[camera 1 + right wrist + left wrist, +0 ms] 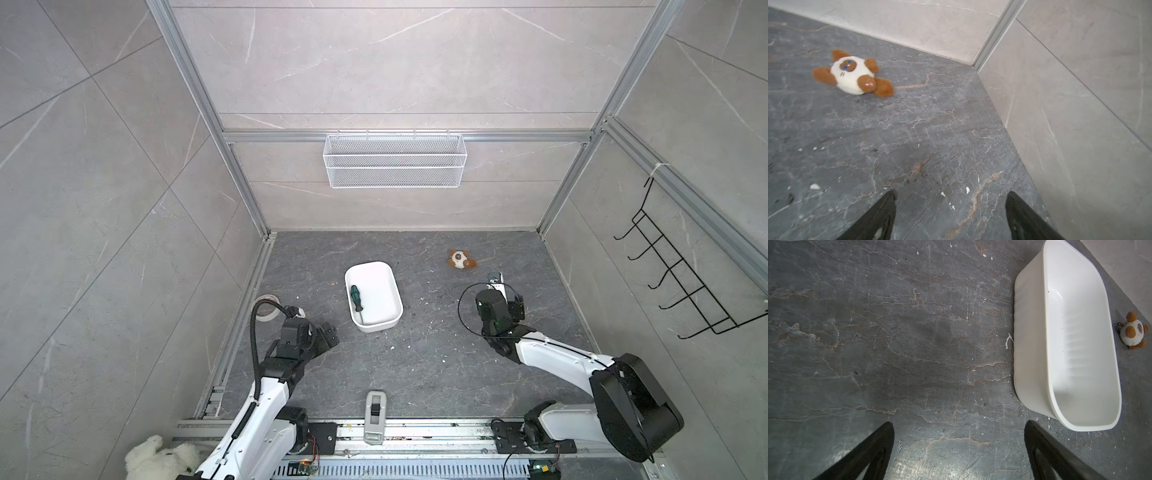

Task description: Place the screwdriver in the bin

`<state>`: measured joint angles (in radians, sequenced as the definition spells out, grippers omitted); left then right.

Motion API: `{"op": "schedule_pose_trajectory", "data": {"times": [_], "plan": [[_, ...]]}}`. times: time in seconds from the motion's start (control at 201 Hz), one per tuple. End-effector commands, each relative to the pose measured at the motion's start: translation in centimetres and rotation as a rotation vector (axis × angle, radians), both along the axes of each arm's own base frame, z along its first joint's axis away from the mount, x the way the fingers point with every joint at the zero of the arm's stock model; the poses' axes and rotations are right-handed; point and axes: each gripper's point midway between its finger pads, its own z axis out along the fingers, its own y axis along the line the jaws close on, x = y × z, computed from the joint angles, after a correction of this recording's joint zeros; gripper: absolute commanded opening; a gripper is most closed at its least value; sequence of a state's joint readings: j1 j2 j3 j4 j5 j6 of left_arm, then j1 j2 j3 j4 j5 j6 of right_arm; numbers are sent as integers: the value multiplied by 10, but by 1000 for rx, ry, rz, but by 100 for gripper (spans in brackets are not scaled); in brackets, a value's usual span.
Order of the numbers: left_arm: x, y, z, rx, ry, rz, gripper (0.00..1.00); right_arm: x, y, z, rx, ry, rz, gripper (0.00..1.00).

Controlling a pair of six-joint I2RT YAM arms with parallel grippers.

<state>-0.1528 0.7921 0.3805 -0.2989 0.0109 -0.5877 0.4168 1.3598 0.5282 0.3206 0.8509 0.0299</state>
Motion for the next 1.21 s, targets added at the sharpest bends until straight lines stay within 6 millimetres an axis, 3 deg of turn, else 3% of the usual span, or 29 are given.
{"op": "schedule_pose_trajectory", "data": {"times": [0.0, 0.09, 0.139, 0.279, 0.329, 0.543, 0.588, 0.752, 0.886, 0.971, 1.065, 1.16, 1.205], "plan": [[3, -6, 1, -25, -9, -13, 100, 8, -13, -2, 87, -125, -64, 93], [4, -7, 0, -27, -2, -18, 100, 11, -11, -2, 93, -135, -54, 94], [5, -8, -1, -28, 3, -24, 100, 13, -11, -1, 80, -137, -36, 99], [8, -11, -3, -38, 14, -36, 100, 29, -4, -7, 121, -214, 124, 99], [9, -13, -5, -42, 21, -41, 100, 27, -3, -18, 177, -120, 128, 99], [12, -16, -9, -44, 43, -55, 100, 29, -6, -36, 314, -132, 241, 99], [13, -17, -10, -47, 45, -60, 100, 33, -7, -28, 291, -197, 252, 99], [17, -18, -6, -45, 34, -63, 100, 31, -7, -32, 296, -164, 245, 99], [38, -1, 18, 17, -23, 36, 100, 31, -7, -31, 296, -164, 243, 99], [60, 16, 51, 103, -103, 106, 100, 30, -7, -33, 299, -153, 244, 99], [87, 30, 86, 298, -231, 65, 100, 31, -7, -32, 298, -157, 242, 99], [101, 66, 97, 509, -320, 198, 100, 31, -7, -32, 298, -158, 242, 99], [107, 70, 101, 587, -381, 197, 100, 31, -7, -32, 297, -157, 243, 99]]}}
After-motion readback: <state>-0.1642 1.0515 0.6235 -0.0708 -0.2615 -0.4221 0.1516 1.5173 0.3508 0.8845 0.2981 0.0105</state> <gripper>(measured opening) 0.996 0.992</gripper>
